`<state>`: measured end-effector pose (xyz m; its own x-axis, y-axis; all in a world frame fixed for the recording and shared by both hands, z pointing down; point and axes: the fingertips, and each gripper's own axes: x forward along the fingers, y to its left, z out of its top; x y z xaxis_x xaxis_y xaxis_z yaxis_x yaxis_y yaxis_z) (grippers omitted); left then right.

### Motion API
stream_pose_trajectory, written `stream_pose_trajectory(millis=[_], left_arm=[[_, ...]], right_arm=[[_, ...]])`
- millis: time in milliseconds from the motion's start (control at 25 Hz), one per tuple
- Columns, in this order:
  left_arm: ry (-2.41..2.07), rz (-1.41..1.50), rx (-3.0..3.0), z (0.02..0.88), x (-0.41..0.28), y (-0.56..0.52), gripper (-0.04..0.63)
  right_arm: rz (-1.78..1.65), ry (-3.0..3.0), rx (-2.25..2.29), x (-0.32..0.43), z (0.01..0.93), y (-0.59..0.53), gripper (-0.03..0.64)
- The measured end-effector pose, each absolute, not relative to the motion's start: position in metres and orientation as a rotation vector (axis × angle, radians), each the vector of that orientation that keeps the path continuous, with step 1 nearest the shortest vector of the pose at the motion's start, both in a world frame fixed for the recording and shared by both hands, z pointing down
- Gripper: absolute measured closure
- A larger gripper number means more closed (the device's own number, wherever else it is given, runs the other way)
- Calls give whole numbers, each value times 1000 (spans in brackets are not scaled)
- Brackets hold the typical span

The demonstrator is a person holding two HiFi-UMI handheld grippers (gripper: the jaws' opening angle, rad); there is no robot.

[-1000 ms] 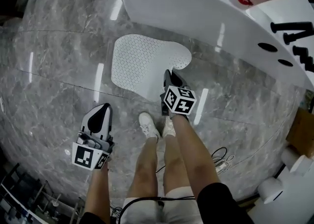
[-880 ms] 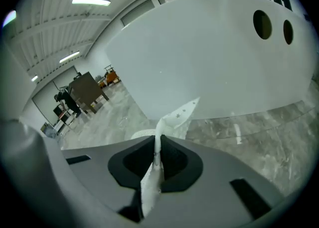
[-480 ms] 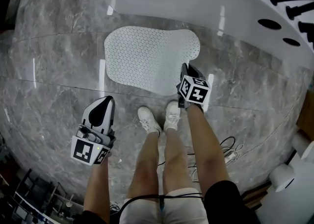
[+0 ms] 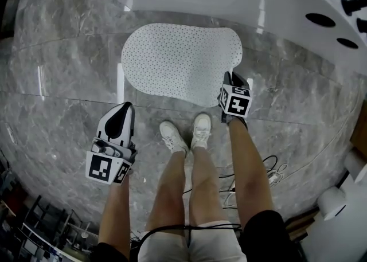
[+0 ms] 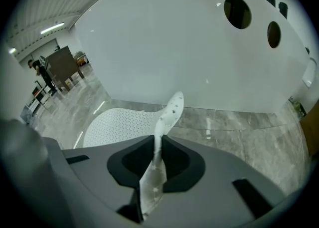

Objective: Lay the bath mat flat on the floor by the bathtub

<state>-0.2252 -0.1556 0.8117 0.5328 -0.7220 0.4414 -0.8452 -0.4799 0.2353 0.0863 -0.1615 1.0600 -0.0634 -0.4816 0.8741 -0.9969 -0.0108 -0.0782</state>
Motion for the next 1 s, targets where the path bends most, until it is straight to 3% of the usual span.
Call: stream_pose_trajectory(millis=[160, 240, 560, 1000], left_arm=[[-1285, 365, 2342, 813, -219, -164, 581], [-1280, 360, 2350, 809, -216, -165, 581], [-1290, 345, 2344, 803, -219, -162, 581], [-1291, 319, 2339, 783, -213, -152, 581]], right_arm=[[951, -1599, 1500, 92, 1067, -159, 537], [931, -1543, 1515, 106, 1069, -155, 574], [988, -1345, 1580, 149, 1074, -122, 574], [920, -1637, 1639, 123, 1016, -125, 584]])
